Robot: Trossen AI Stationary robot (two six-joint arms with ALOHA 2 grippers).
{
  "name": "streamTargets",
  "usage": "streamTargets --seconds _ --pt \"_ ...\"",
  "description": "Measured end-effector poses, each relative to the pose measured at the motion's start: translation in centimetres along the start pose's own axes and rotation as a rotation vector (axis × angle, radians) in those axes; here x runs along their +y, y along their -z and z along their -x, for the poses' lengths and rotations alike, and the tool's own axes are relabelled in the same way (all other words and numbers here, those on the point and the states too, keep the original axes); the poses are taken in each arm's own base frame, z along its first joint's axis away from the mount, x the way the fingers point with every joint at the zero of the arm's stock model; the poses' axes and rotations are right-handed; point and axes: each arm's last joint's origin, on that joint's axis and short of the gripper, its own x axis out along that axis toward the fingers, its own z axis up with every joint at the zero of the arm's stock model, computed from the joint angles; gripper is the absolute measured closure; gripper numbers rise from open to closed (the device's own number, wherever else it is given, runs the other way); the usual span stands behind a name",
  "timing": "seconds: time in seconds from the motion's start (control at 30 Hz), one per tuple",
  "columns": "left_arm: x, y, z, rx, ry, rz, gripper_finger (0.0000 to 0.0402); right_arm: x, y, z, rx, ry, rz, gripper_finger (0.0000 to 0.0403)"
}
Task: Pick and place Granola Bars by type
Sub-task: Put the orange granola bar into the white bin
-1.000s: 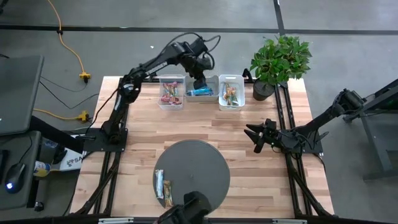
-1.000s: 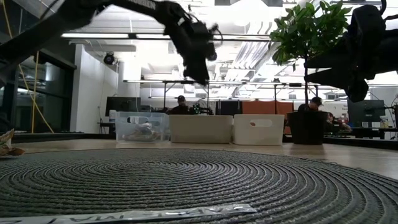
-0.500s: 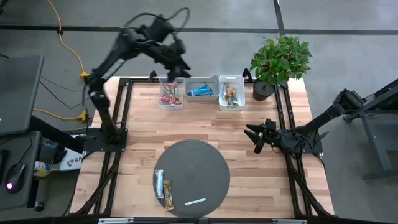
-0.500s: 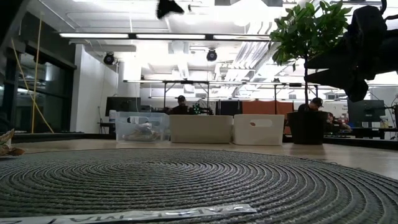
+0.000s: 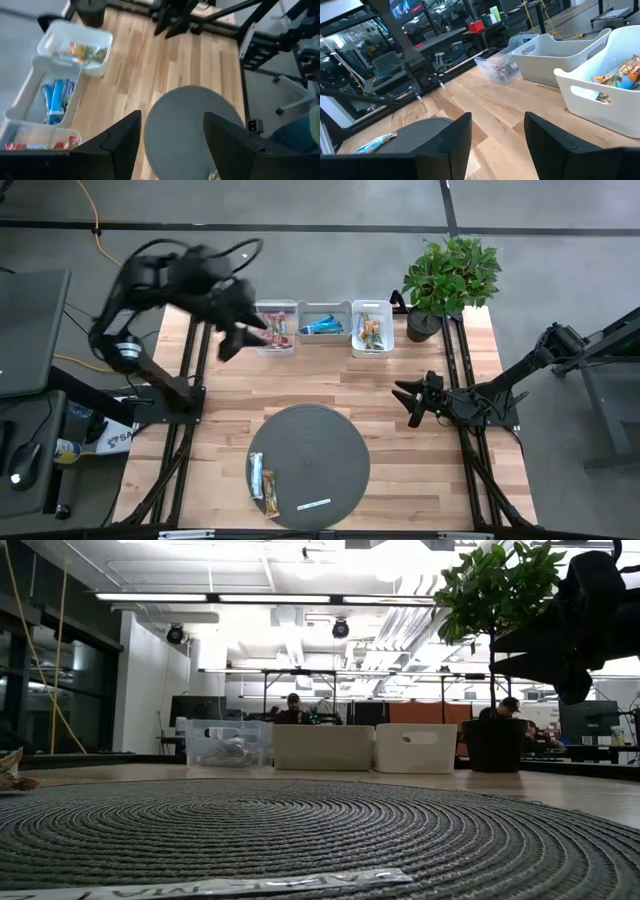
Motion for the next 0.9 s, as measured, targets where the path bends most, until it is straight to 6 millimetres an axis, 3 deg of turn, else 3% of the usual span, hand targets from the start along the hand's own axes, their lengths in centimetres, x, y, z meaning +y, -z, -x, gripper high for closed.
streamTargets --seconds 0.17,0.37,0.47,0.73,0.9 --pt "-2.4 1.5 2.6 -0.1 -0.023 -0.008 0.0191 0.1 0.0 0.0 0.015 -0.023 0.0 0.0238" --pt "-2.9 5.5 2.8 -0.121 -0.08 0.076 0.0191 0.1 0.1 0.0 0.017 -0.025 0.001 0.0238" --pt "-2.7 8.3 1.2 -0.186 -0.047 0.132 0.0191 0.1 0.1 0.0 0.017 -0.026 -0.001 0.0238" --pt "-1.5 18.1 -5.6 -0.209 0.098 0.432 0.0191 0.1 0.1 0.0 0.018 -0.027 -0.002 0.0238" --pt "-1.5 21.5 -8.7 -0.093 0.108 0.68 0.0191 0.1 0.1 0.0 0.018 -0.027 -0.002 0.0238"
